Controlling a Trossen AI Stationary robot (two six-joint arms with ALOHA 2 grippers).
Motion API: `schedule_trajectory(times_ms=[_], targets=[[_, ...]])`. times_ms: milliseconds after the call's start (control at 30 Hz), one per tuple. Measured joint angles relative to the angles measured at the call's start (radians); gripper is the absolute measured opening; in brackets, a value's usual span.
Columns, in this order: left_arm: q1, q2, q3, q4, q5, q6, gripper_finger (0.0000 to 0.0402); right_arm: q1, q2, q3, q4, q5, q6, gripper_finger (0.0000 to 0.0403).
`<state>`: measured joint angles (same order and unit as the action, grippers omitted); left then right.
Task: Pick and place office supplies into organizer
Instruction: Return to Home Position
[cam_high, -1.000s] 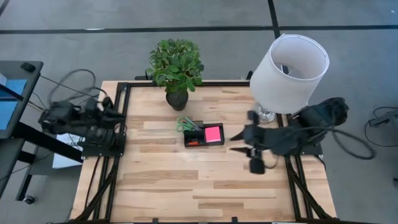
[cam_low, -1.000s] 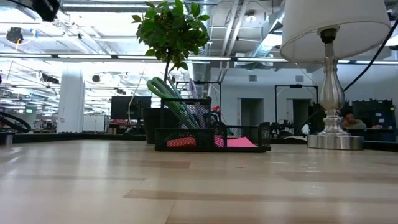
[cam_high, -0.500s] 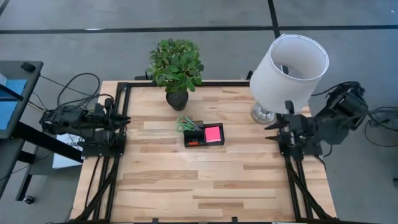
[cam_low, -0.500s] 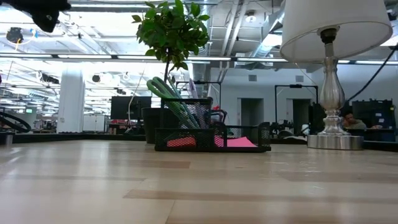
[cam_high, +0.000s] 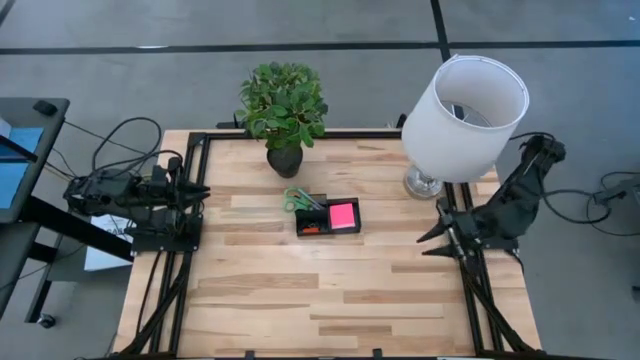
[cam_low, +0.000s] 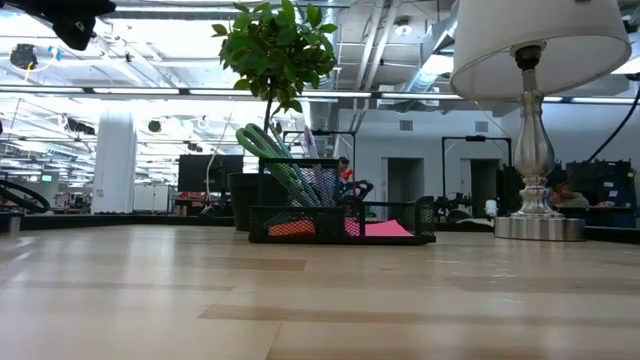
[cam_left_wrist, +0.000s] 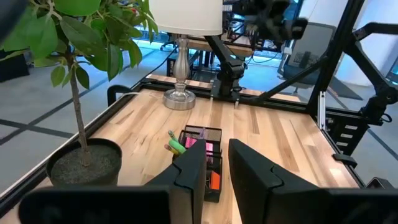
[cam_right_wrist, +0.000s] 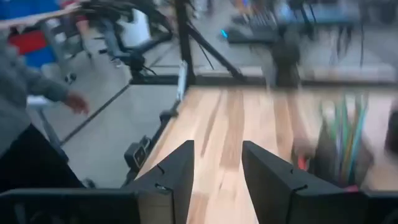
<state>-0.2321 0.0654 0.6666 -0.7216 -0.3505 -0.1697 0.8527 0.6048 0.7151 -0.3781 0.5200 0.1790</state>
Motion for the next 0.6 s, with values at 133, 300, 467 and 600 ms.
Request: schedule_trajectory(times_ms=[133, 300, 467, 600], targets=[[0.000, 0.000, 0.000, 0.001, 0.000, 0.000, 0.0061, -0.016, -0.010, -0.086, -0.002, 0.059, 0.117, 0.0127], [0.000, 0.000, 0.000, 0.001, 0.000, -0.001, 0.0061, -0.079, -0.035, -0.200, 0.082, 0.076, 0.058, 0.0127], [0.000, 0.000, 0.000, 0.001, 0.000, -0.001, 0.0061, -0.152, -0.165, -0.387, 0.410, -0.094, -0.017, 0.0127], [0.000, 0.000, 0.000, 0.001, -0.001, -0.001, 0.0061, -0.215, -0.340, -0.493, 0.505, -0.103, -0.105, 0.0127]])
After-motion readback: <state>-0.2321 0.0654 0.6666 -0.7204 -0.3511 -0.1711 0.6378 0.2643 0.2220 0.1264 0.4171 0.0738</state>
